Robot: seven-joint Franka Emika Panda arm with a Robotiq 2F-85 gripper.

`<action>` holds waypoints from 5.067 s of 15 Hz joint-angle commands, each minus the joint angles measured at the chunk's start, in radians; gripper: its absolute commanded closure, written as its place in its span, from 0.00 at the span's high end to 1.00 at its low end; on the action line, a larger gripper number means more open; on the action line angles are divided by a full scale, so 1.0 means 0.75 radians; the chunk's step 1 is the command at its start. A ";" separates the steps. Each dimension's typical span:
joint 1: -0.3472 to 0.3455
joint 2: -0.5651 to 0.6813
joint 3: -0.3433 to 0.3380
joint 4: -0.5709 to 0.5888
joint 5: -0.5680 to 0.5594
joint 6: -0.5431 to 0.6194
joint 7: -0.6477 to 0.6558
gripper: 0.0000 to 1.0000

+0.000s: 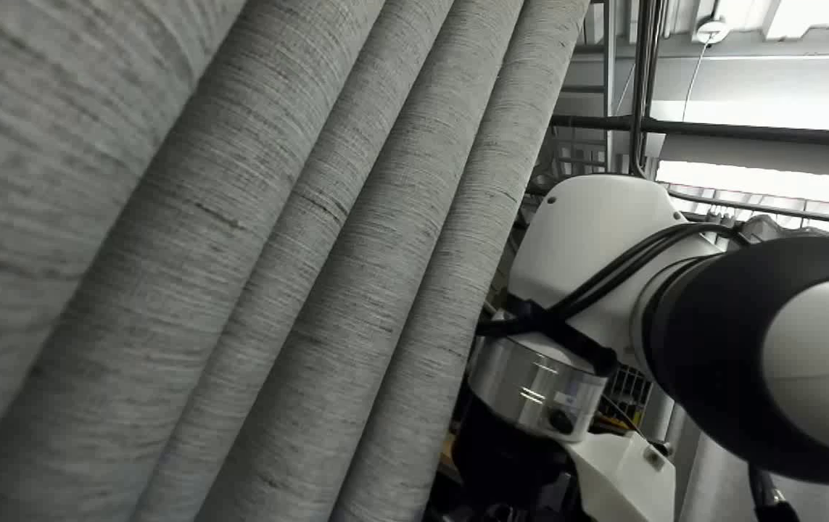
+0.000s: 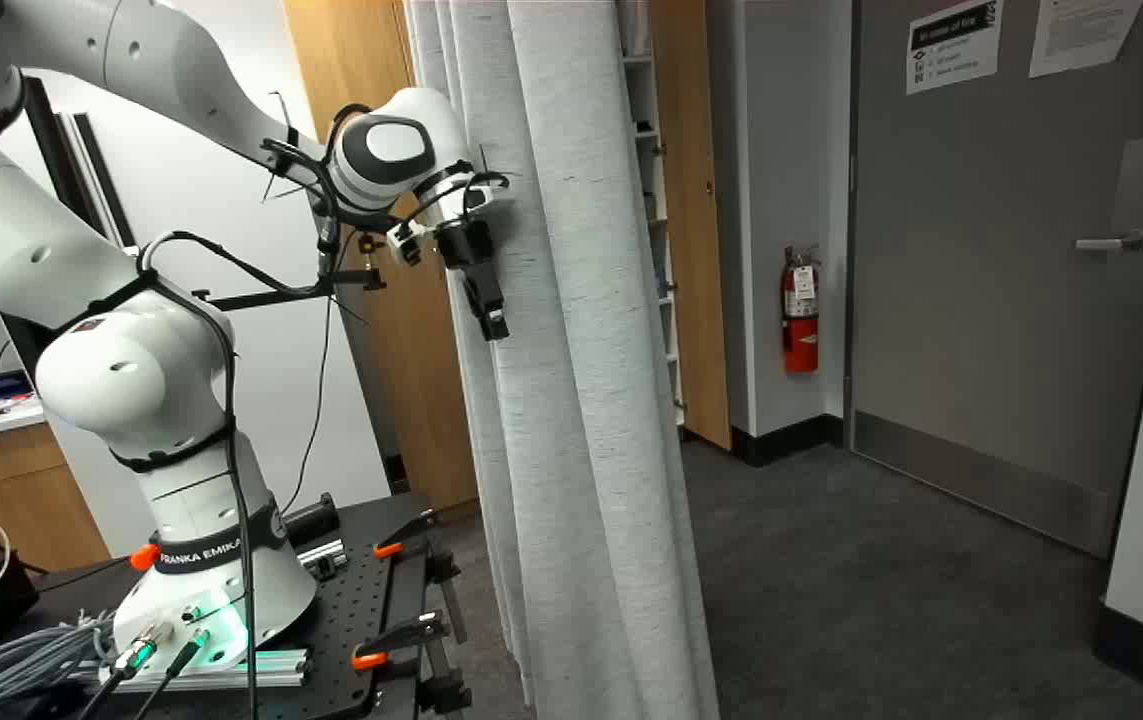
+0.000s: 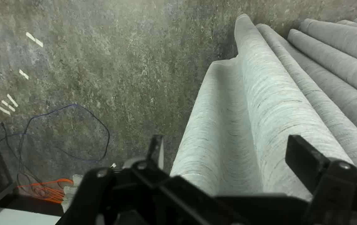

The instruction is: Pull the curtain to the right

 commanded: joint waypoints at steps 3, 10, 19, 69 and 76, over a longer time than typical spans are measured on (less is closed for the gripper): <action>0.039 0.008 -0.037 0.002 -0.025 -0.004 0.019 1.00; 0.039 0.009 -0.037 0.002 -0.025 -0.004 0.019 1.00; 0.039 0.009 -0.037 0.002 -0.025 -0.004 0.019 1.00; 0.195 -0.183 -0.475 -0.170 0.163 1.013 -0.411 1.00; 0.177 -0.206 -0.443 -0.130 0.130 1.061 -0.451 1.00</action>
